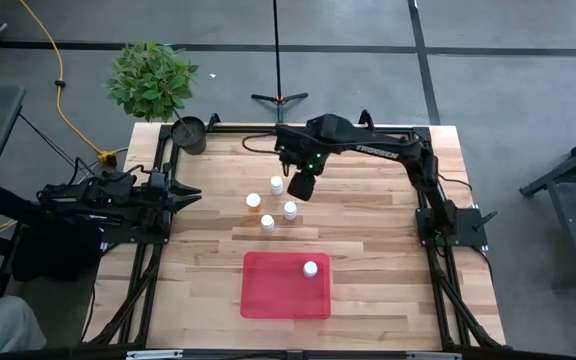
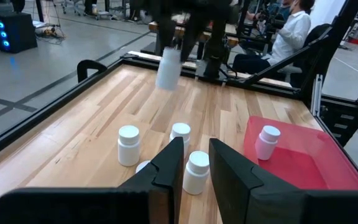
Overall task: Pick and place pill bottles into a basket
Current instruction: Put the white pill bottle into the bin
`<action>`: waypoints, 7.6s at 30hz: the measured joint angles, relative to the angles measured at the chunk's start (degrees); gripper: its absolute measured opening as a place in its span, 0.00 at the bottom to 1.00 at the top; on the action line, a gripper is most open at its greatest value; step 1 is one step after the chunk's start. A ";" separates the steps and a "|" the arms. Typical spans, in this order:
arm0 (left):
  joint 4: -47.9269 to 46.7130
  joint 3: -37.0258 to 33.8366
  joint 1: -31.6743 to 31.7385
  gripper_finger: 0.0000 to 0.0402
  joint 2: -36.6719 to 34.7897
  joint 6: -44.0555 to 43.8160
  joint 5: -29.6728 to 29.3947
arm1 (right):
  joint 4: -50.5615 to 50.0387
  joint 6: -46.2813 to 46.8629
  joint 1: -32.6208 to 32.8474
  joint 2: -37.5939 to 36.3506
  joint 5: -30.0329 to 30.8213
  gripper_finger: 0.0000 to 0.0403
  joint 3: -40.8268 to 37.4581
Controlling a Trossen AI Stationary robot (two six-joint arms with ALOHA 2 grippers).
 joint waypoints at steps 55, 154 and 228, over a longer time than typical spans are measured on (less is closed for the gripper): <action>-0.22 0.04 0.00 0.28 -0.01 -1.68 0.40 | 8.58 26.97 31.52 17.68 -4.60 0.37 2.66; -0.56 -0.02 -0.02 0.28 0.01 -2.99 2.12 | 19.11 16.98 32.22 13.71 3.56 0.58 5.75; -0.06 0.07 -0.02 0.28 0.01 -2.99 1.64 | 19.55 -15.30 -2.09 -3.04 6.56 0.58 -5.38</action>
